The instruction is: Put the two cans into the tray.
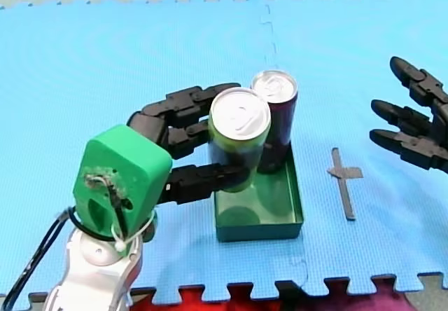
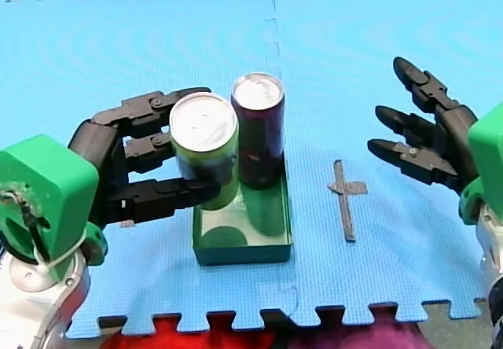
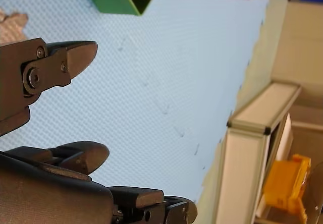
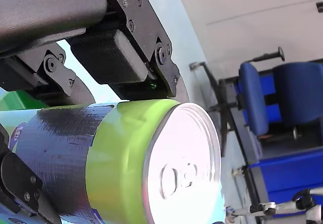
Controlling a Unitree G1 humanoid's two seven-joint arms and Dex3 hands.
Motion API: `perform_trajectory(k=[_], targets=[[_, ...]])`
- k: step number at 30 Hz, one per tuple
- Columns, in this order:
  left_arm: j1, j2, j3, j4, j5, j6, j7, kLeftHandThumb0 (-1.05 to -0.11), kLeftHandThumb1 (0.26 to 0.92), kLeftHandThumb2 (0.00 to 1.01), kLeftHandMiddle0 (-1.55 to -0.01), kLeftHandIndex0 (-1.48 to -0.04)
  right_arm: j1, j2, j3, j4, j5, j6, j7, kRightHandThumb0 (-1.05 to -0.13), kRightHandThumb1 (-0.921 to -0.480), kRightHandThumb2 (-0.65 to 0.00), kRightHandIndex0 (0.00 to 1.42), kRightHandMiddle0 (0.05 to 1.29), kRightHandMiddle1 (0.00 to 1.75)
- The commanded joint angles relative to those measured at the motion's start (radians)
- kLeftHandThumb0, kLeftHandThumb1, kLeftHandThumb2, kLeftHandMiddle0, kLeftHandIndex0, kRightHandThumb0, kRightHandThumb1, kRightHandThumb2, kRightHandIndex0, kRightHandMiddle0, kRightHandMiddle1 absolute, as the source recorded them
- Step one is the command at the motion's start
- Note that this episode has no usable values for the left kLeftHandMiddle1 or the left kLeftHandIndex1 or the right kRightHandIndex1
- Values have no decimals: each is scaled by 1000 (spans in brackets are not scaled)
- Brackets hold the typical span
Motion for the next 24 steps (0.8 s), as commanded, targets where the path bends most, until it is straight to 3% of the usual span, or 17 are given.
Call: perform_trajectory(k=[1, 24], targets=[[-9, 1, -2, -1, 3, -15, 0, -612, 709, 0, -1030, -1091, -1, -3, 3, -4, -2, -5, -6, -1048, -921, -77, 445, 113, 3], [-16, -1, -26, 54, 47, -38, 14, -563, 702, 0, -1040, -1072, 0, 0, 0, -10, 0, -10, -17, -1048, -921, -117, 465, 116, 1]])
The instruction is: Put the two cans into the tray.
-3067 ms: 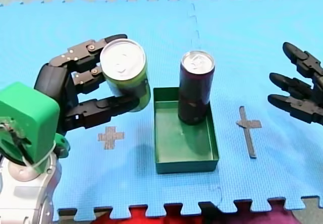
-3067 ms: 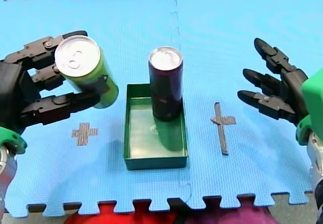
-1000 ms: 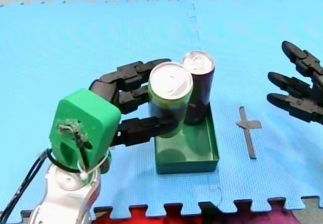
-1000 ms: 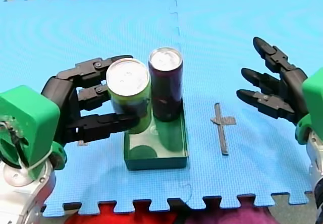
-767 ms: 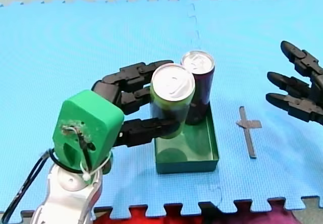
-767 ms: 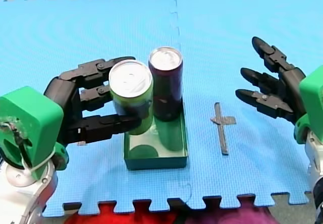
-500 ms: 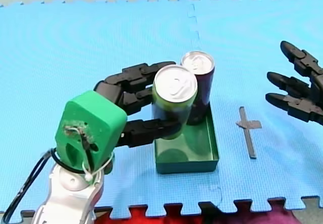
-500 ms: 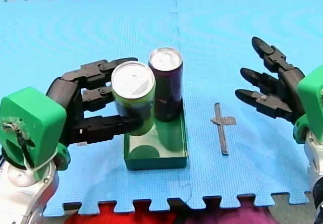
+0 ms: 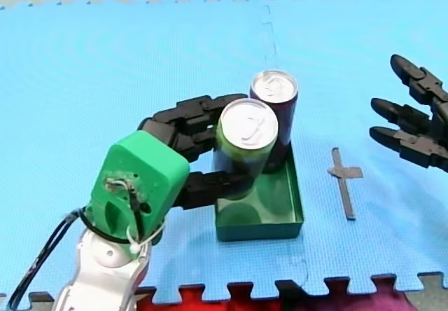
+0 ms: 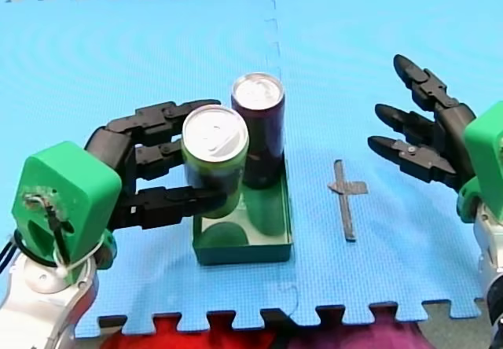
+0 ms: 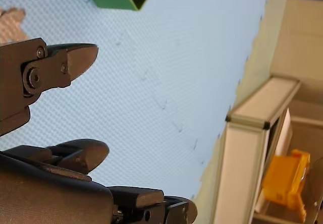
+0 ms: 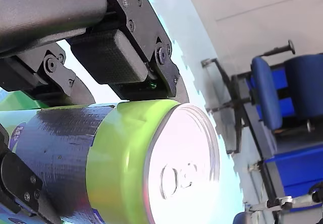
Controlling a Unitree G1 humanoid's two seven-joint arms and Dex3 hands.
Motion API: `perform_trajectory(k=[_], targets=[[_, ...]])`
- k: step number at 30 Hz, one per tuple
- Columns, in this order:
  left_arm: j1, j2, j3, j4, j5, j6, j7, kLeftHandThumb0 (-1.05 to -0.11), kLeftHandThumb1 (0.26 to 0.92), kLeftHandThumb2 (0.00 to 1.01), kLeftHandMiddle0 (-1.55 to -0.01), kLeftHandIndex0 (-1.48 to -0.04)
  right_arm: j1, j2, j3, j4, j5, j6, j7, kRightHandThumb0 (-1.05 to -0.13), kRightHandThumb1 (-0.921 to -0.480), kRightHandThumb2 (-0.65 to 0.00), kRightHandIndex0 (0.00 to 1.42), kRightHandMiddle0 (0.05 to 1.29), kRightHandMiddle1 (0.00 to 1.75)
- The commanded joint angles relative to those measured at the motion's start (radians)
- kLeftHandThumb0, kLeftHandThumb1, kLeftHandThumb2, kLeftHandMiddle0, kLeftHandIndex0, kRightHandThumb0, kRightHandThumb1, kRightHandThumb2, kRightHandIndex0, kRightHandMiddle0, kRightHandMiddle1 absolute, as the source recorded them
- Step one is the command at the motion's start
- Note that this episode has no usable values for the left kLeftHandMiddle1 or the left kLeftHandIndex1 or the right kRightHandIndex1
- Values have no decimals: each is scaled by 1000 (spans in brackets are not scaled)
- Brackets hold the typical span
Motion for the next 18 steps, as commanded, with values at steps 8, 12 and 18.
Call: perform_trajectory(k=[8, 12, 18], targets=[[-15, -3, -1, -2, 5, -16, 4, -551, 702, 0, -1043, -1064, -2, -2, -2, -3, 4, -5, -3, -1048, -921, -119, 468, 115, 1], [-9, -4, -6, 18, 12, -34, 7, -534, 702, 0, -1041, -1059, -2, -1, -2, -5, 4, -6, -5, -1048, -921, -121, 469, 115, 0], [-4, -4, -5, 45, 21, -64, 9, -523, 702, 0, -1038, -1056, 1, -2, 0, -9, 3, -5, -4, -1048, -921, -125, 469, 115, 1]])
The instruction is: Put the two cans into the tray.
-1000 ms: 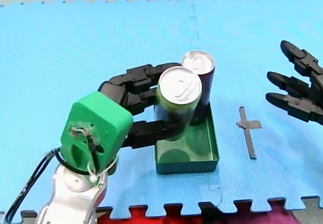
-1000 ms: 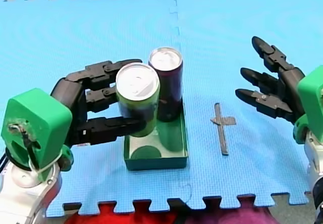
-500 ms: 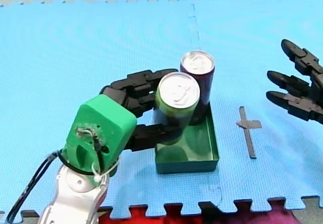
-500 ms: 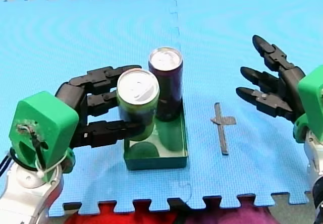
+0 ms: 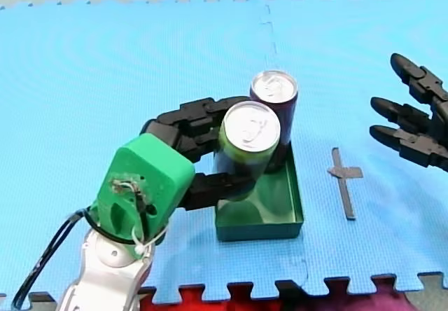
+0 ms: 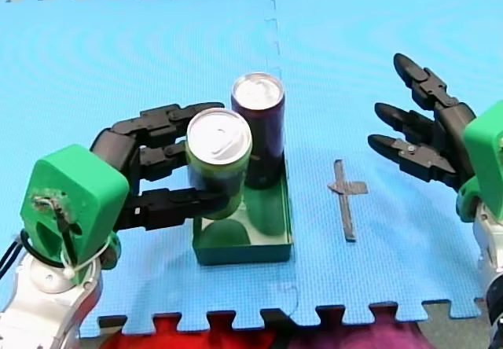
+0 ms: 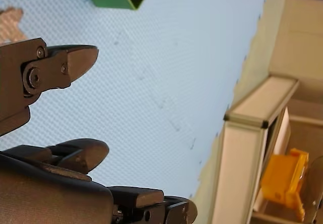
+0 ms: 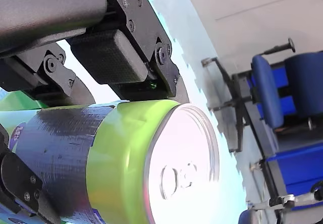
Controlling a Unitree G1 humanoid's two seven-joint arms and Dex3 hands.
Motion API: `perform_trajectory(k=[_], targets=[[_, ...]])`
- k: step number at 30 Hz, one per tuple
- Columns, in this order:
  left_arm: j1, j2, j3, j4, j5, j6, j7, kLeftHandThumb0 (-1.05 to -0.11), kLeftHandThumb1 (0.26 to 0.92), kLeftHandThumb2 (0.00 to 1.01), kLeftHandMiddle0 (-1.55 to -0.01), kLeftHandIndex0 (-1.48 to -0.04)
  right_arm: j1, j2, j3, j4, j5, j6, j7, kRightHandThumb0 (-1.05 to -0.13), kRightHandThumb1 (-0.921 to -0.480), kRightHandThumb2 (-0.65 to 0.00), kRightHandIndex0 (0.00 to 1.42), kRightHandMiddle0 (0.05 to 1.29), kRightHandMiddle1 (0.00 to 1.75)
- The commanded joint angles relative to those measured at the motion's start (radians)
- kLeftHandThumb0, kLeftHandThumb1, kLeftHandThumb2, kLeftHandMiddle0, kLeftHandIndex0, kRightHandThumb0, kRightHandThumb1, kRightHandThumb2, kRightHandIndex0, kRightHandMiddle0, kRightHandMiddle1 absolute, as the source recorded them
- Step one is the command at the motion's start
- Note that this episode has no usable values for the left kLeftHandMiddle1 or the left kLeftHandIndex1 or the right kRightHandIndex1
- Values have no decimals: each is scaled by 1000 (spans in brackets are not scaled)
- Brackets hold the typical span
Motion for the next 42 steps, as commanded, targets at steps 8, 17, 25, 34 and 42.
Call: perform_trajectory(k=[8, 17, 25, 34, 42], targets=[[-9, -13, -12, -14, 6, -21, 8, -517, 702, 0, -1044, -1060, 1, -2, 1, -2, 2, -3, -2, -1048, -921, -129, 467, 117, 1], [-2, -29, -27, 1, -32, -80, -30, -506, 703, 0, -1052, -1078, 2, 0, 3, -3, 1, -4, -7, -1048, -921, -134, 471, 119, 2], [1, -33, -36, 20, -27, -98, -27, -500, 699, 0, -1050, -1105, 7, 0, 5, -6, 0, -7, -8, -1048, -921, -139, 474, 119, 1], [0, -42, -47, 41, -35, -122, -38, -522, 693, 0, -1044, -1124, 8, -1, 4, -9, 1, -5, -11, -1048, -921, -143, 478, 122, 2], [12, -44, -43, 44, -40, -124, -44, -533, 690, 0, -1044, -1136, 8, -5, 0, -8, 5, -5, -8, -1048, -921, -144, 481, 125, 3]])
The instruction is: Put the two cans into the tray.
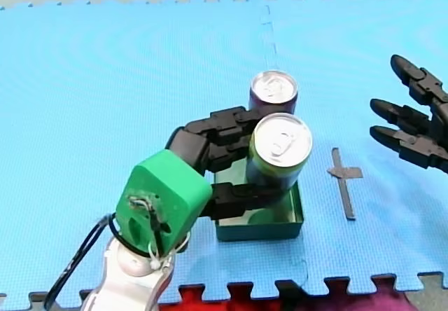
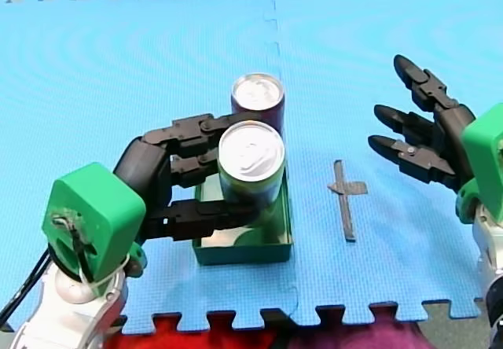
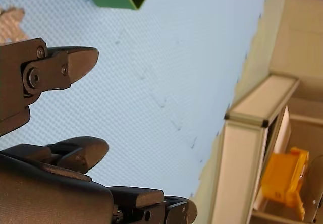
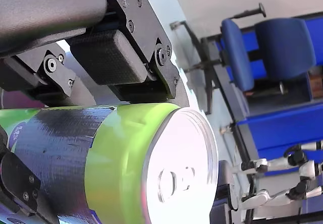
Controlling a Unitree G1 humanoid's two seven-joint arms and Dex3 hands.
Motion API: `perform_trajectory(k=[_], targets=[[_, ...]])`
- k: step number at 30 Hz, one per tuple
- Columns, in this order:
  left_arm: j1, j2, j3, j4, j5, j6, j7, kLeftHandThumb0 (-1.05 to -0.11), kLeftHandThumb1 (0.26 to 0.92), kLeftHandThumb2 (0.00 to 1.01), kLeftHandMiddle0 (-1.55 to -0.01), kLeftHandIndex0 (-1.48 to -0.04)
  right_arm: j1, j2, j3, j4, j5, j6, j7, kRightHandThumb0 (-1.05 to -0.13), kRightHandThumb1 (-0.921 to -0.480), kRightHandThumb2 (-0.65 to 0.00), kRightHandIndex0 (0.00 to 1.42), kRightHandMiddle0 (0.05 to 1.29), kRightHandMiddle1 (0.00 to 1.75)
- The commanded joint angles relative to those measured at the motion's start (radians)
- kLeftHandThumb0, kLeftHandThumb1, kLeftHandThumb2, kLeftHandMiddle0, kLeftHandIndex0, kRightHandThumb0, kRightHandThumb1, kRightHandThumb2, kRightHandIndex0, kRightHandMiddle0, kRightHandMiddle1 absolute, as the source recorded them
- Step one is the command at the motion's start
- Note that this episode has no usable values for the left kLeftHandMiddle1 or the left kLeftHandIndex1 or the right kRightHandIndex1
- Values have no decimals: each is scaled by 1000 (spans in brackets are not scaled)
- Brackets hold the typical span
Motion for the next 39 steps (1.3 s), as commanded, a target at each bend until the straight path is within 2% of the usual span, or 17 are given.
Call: perform_trajectory(k=[1, 15, 29, 39], targets=[[1, 0, 3, -4, -6, -14, 0, -532, 689, 0, -1044, -1138, 2, -5, -2, -4, 5, -4, -1, -1048, -921, -144, 481, 126, 3], [19, 5, 7, -3, 15, -4, 18, -504, 689, 0, -1038, -1145, 4, -9, -7, -7, 9, -7, 4, -1048, -921, -141, 484, 128, 2], [24, 13, 13, -7, 22, 5, 21, -505, 690, 0, -1034, -1134, 3, -11, -11, -12, 14, 1, 15, -1048, -921, -131, 479, 127, 1], [27, 11, 18, -23, 30, 34, 39, -513, 691, 1, -1031, -1129, 6, -10, -10, -26, 20, 6, 22, -1048, -921, -117, 476, 126, 0]])
